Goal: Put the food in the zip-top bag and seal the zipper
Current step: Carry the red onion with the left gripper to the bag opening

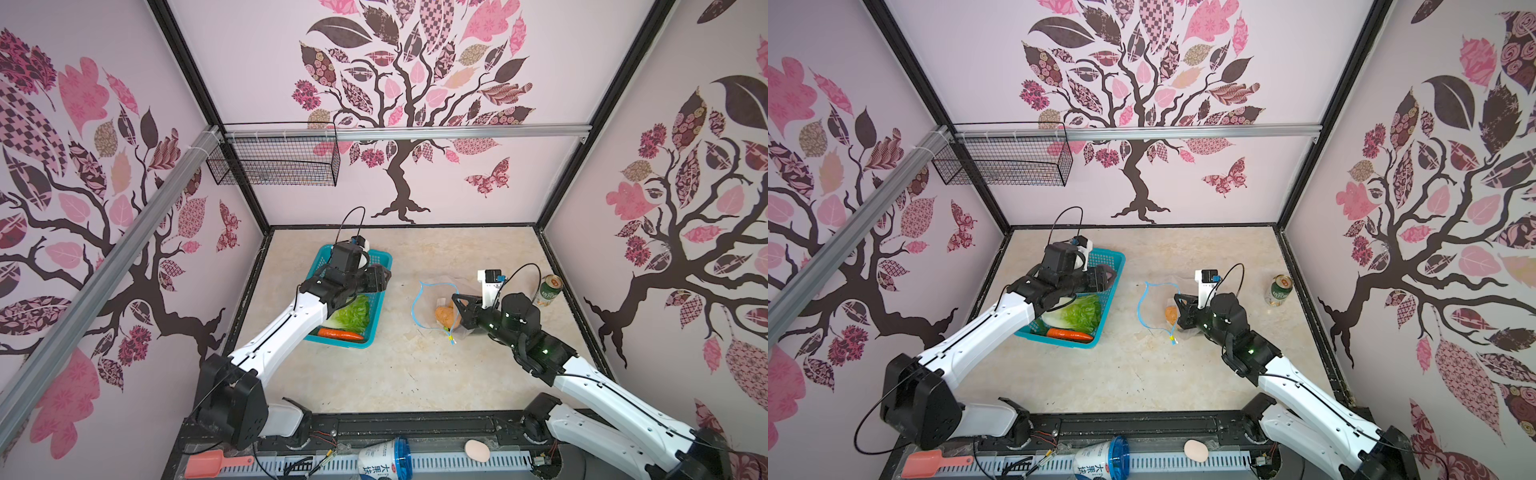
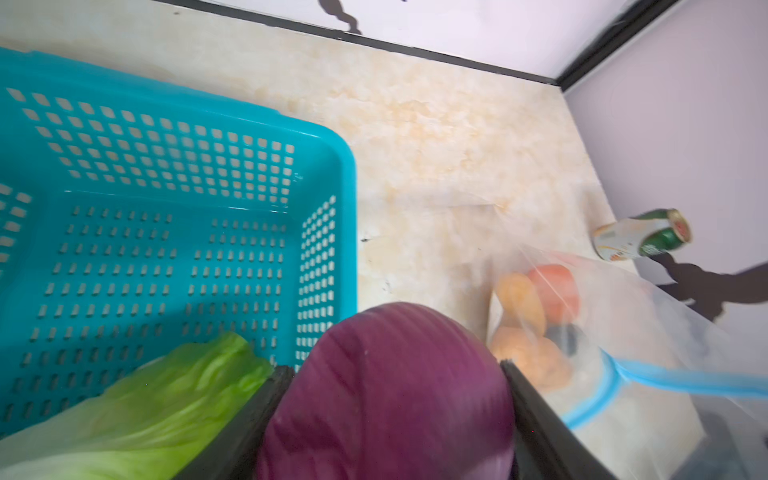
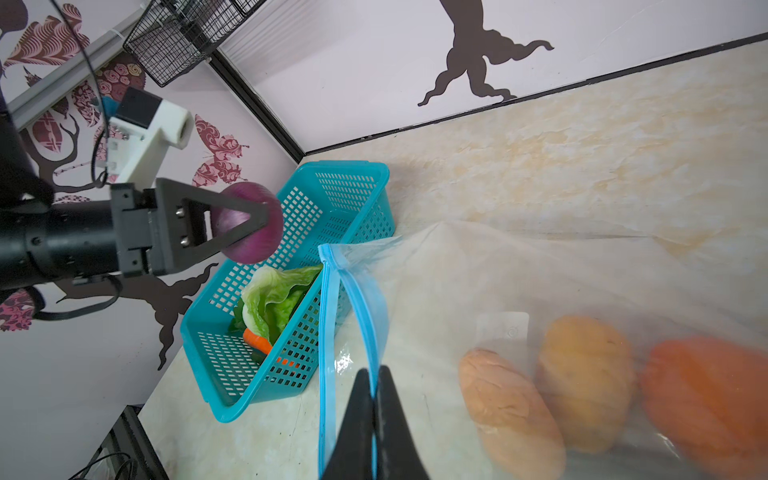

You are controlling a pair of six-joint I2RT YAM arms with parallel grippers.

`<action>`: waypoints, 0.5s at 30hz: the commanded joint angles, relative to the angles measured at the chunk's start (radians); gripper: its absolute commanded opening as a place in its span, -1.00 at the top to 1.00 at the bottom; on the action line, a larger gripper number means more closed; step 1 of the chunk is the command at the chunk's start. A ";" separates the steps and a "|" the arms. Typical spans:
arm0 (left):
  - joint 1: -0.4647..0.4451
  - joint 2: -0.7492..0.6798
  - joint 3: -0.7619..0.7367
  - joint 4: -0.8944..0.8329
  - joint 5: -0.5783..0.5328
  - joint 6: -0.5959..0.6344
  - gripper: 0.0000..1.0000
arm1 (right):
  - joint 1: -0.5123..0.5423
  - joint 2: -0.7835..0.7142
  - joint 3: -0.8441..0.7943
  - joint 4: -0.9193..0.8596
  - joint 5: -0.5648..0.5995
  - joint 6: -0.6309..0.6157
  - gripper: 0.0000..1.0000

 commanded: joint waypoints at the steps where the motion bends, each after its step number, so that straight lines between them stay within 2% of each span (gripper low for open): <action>1: -0.034 -0.067 -0.087 0.059 0.057 -0.062 -0.25 | 0.000 0.002 0.015 0.000 0.013 0.006 1.00; 8: -0.149 -0.186 -0.163 0.121 0.105 -0.122 -0.23 | 0.000 0.019 0.031 -0.013 0.018 0.005 1.00; 15: -0.281 -0.164 -0.180 0.277 0.068 -0.113 -0.22 | 0.000 0.037 0.043 -0.012 0.019 0.006 1.00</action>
